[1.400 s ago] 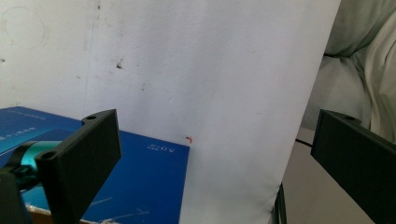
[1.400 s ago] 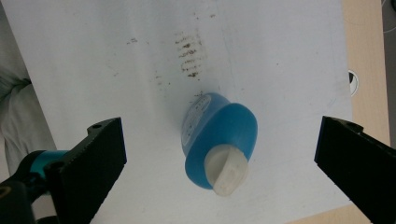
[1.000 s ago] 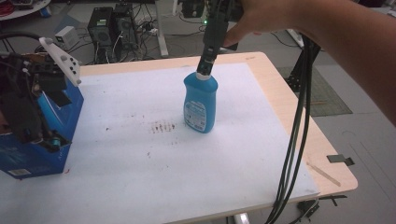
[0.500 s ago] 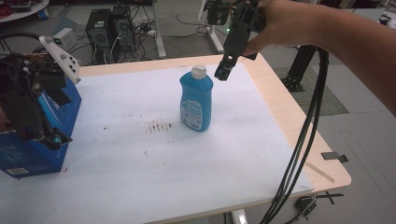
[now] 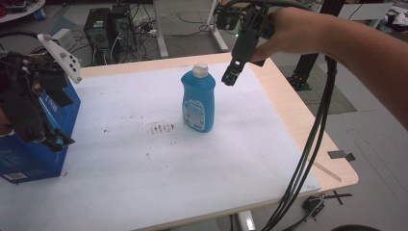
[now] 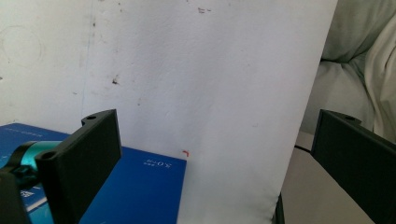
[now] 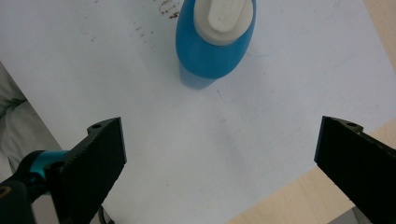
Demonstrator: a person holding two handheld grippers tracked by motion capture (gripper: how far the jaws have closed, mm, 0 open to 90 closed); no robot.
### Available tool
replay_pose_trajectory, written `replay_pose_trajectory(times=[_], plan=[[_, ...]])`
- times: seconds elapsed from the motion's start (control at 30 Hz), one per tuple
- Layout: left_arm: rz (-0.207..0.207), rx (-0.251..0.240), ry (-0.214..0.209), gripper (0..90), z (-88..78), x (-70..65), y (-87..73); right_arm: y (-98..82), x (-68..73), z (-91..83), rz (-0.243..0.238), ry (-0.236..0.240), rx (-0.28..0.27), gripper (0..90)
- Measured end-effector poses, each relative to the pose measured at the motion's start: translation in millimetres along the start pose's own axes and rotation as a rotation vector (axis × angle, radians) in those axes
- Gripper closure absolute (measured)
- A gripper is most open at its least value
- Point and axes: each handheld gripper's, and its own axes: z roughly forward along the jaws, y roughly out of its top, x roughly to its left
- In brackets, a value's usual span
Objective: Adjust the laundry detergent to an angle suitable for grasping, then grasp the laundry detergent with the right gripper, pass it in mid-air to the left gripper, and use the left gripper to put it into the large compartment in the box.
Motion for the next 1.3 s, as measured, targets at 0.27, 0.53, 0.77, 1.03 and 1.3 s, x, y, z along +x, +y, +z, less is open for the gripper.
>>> replay_pose_trajectory(times=[0.27,0.53,0.77,1.03,1.3], plan=[[-0.004,-0.005,0.002,1.8,-0.2,-2.5,-1.3,-5.5,-0.9,3.2,0.032,-0.004,-0.021,1.3],[-0.003,-0.010,0.002,1.8,1.4,-1.7,-0.3,-18.7,-3.2,16.3,0.115,-0.001,-0.079,1.4],[0.012,-0.017,-0.007,1.8,5.2,2.7,6.2,-29.3,2.4,29.8,0.176,0.022,-0.182,1.3],[0.020,-0.025,-0.013,1.8,11.1,8.2,12.7,-38.5,12.3,48.2,0.224,0.015,-0.304,1.4],[0.027,-0.021,-0.015,1.8,14.4,10.2,15.6,-51.1,15.7,59.1,0.264,0.008,-0.412,1.4]])
